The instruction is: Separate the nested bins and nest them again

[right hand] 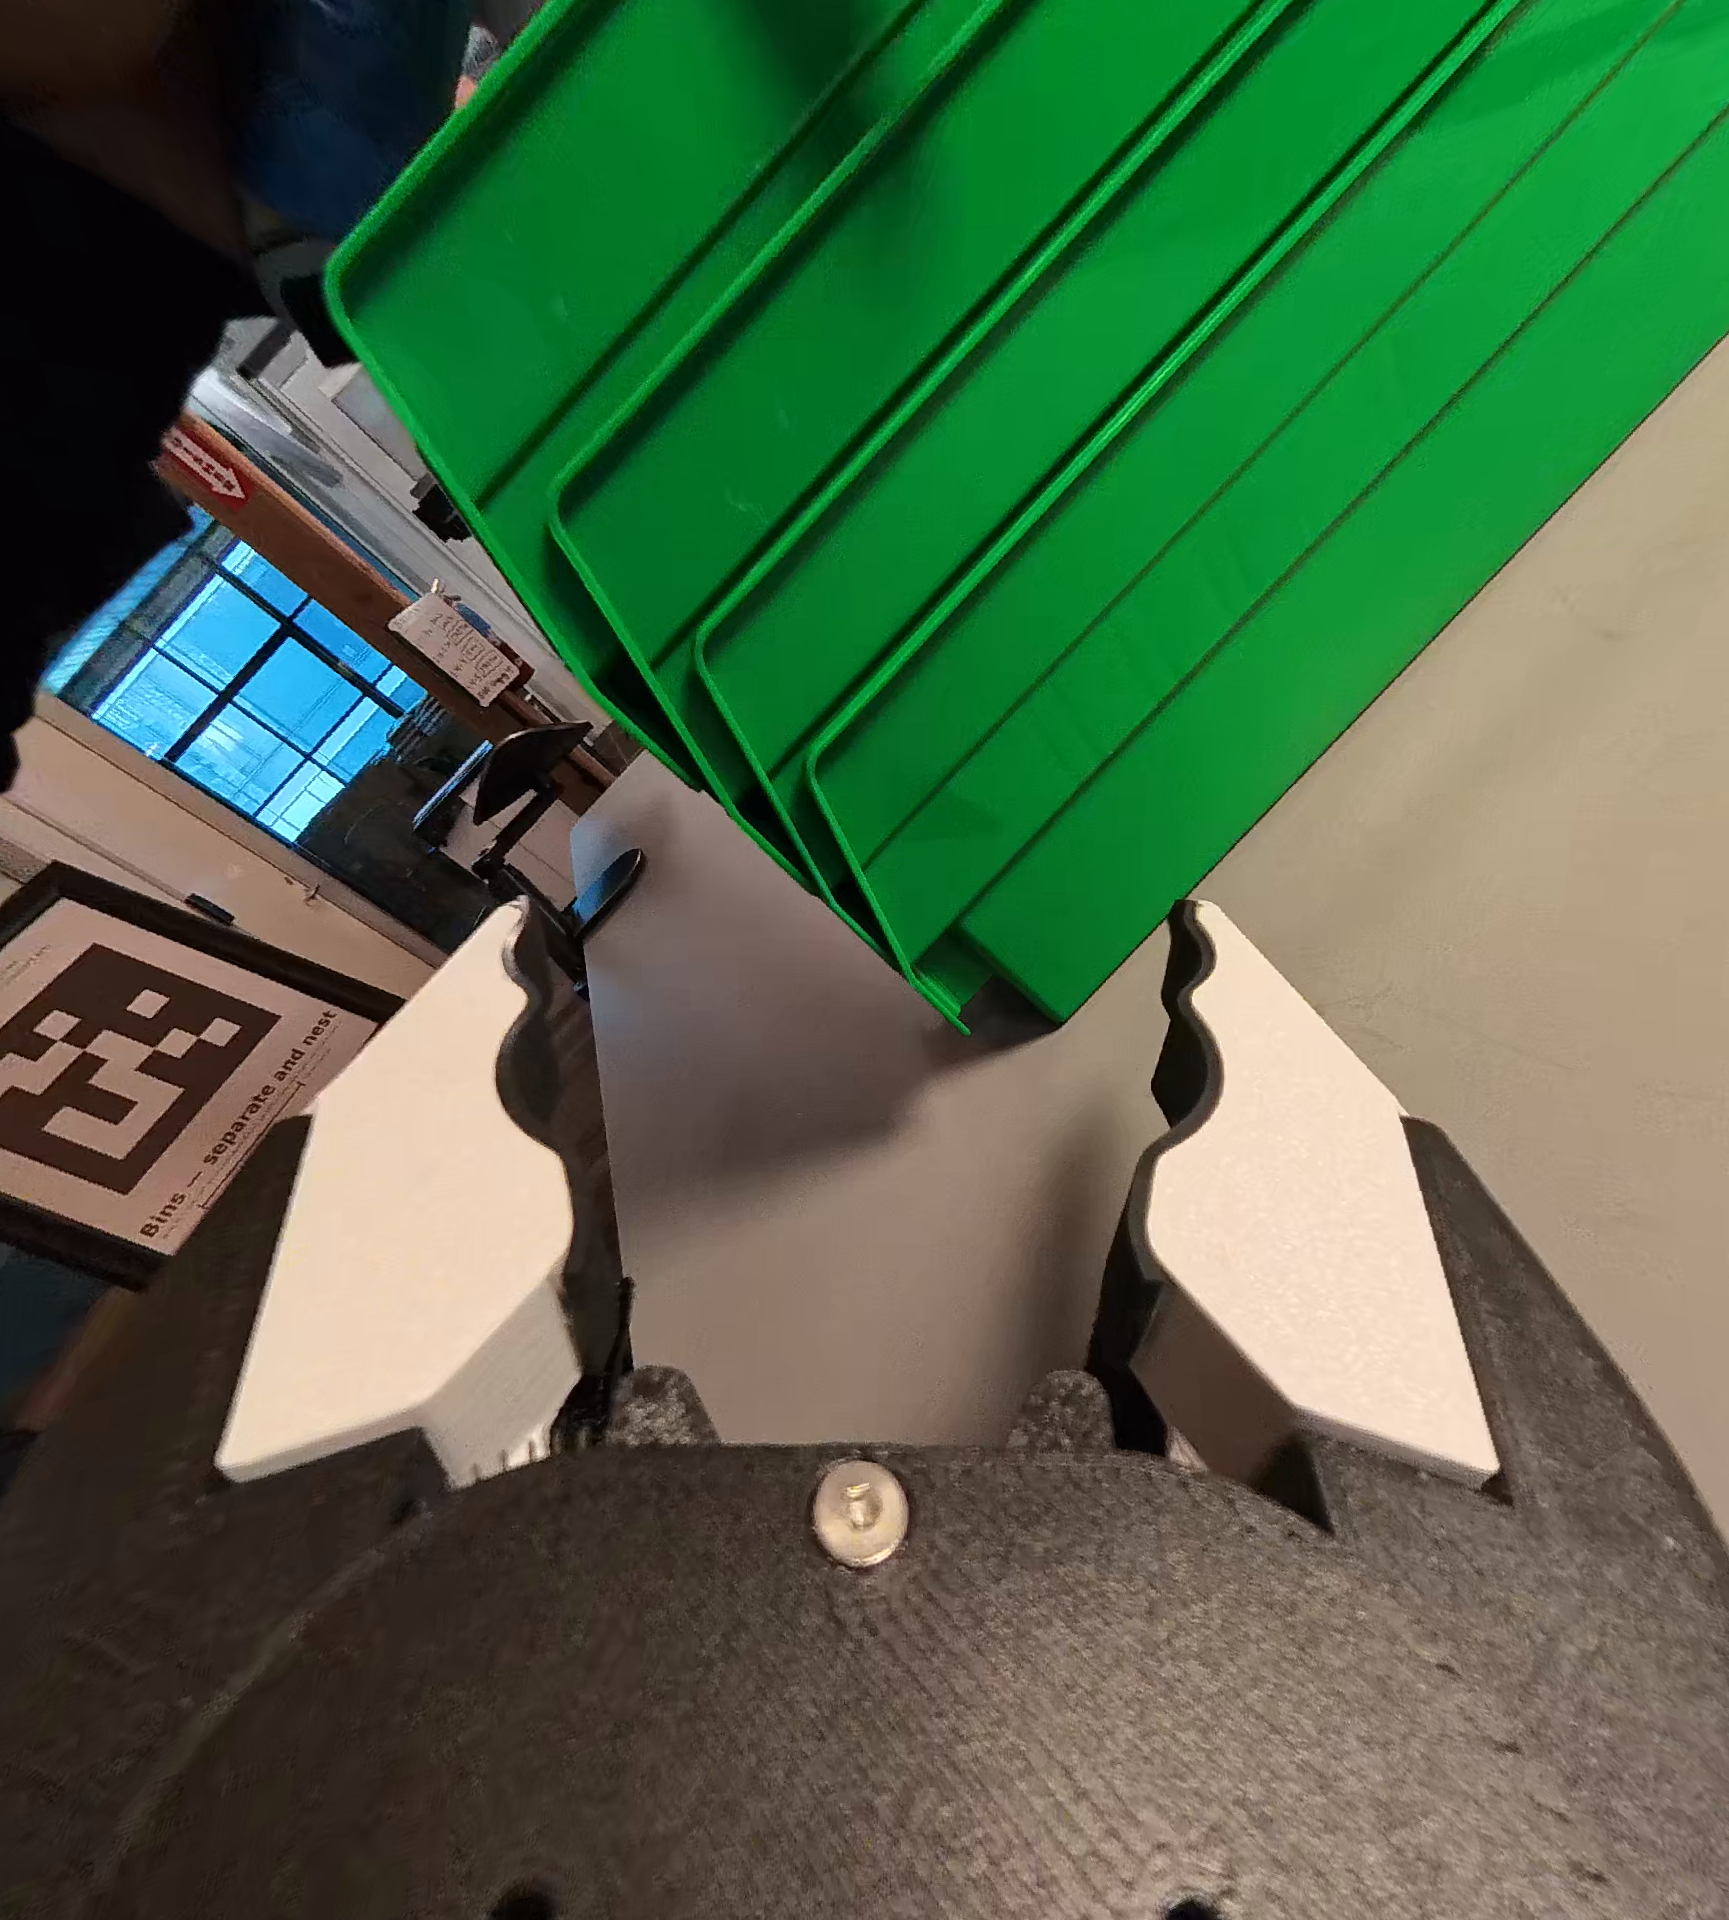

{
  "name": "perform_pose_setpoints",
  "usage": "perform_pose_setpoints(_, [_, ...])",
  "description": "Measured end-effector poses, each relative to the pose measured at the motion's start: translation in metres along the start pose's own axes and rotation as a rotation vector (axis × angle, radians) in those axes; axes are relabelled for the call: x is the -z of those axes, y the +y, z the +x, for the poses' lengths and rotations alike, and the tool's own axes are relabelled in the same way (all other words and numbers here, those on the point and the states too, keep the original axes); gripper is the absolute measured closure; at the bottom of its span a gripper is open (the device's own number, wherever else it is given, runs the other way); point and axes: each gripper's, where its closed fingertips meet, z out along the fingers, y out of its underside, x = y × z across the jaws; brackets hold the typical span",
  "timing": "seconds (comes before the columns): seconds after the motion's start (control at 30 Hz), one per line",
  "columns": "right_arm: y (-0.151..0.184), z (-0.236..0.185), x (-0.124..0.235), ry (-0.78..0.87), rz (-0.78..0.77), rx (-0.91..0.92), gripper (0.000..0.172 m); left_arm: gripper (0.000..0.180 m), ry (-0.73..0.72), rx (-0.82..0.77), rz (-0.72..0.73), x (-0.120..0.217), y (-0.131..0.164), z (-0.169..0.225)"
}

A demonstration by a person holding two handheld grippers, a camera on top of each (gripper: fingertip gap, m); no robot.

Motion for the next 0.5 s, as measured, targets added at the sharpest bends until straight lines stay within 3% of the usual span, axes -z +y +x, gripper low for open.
perform_pose_setpoints(0.17, [-0.0012, -0.0013, 0.0012, -0.009, 0.009, 0.001, 0.056, 0.035, -0.004, -0.004, -0.046, 0.0, 0.0016, 0.0])
perform_pose_setpoints(0.5, [-0.0021, -0.0038, 0.0023, -0.015, 0.02, 0.015, 0.058, 0.056, -0.005, -0.014, -0.036, 0.0028, -0.0012, -0.0027])
